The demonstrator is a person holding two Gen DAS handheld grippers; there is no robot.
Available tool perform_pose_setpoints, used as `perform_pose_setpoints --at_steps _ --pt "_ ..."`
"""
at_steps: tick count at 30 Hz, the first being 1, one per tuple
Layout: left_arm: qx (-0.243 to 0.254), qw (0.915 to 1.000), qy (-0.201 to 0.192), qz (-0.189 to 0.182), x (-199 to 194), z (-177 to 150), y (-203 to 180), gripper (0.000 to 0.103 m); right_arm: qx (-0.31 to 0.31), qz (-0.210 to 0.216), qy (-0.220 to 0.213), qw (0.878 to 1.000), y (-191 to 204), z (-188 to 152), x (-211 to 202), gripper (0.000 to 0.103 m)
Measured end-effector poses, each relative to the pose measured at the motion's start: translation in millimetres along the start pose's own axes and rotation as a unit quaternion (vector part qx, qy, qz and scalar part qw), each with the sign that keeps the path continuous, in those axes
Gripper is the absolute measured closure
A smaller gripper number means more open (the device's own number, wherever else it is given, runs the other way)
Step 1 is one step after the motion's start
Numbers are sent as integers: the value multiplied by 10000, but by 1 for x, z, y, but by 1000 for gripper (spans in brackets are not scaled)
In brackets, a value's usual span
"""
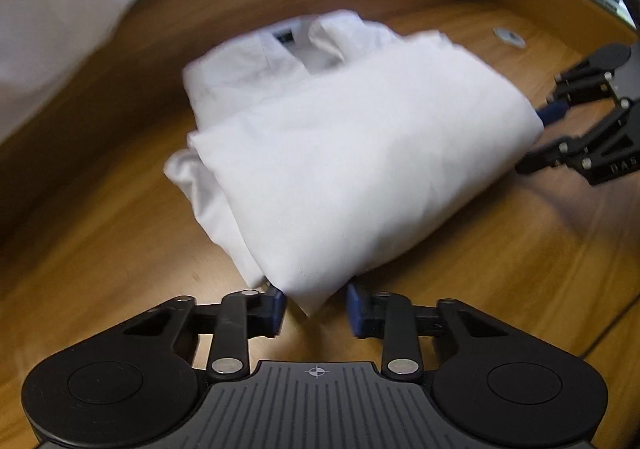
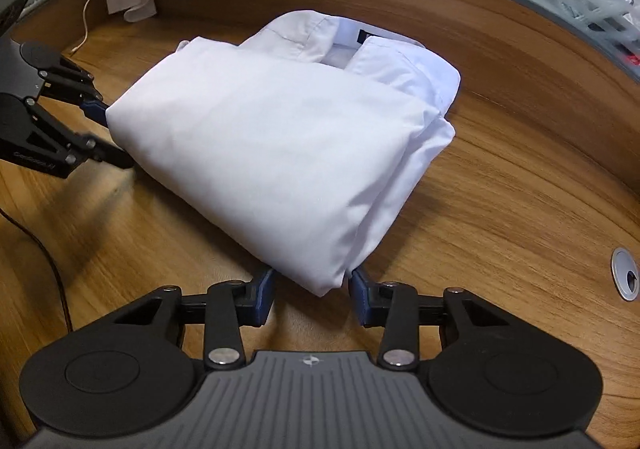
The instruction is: Fold clothes
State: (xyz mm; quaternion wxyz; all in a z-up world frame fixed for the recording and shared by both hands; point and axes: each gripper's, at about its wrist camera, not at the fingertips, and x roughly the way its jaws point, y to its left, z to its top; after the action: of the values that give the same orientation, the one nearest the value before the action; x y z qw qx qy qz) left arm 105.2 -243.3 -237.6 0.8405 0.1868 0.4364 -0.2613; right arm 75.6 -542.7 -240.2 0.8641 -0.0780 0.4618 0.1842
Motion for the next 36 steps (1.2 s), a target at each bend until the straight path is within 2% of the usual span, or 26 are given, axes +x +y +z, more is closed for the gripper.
perform_pose_setpoints --at_steps 6,10,17,24,28,31,34,35,36 --pt "-19 9993 -370 86 -19 15 4 74 210 90 -212 9995 -9 15 -20 62" --pt "-232 9977 -620 133 -33 31 11 75 286 97 -425 9986 -18 32 -36 62" --pt "-696 9915 -1067 262 -37 77 36 75 635 -18 -968 9933 -45 77 -51 63" --pt "-1316 9794 -1393 632 -15 130 63 75 824 -370 -1368 9865 -76 130 -30 62" --pt "-1567 9735 -1389 921 11 151 74 75 840 -587 -1447 9842 -90 155 -7 61" --pt "-1756 9698 -1385 968 29 158 87 74 861 -725 -1470 9827 -100 171 14 60" --pt "-2047 9649 -1440 795 43 156 100 70 946 -800 -1477 9812 -112 181 36 58" --pt "-2173 9626 -1455 713 46 154 105 64 1034 -782 -1467 9807 -117 183 43 57" --pt "-2299 9600 -1470 631 50 151 109 53 1162 -747 -1446 9798 -122 182 49 56"
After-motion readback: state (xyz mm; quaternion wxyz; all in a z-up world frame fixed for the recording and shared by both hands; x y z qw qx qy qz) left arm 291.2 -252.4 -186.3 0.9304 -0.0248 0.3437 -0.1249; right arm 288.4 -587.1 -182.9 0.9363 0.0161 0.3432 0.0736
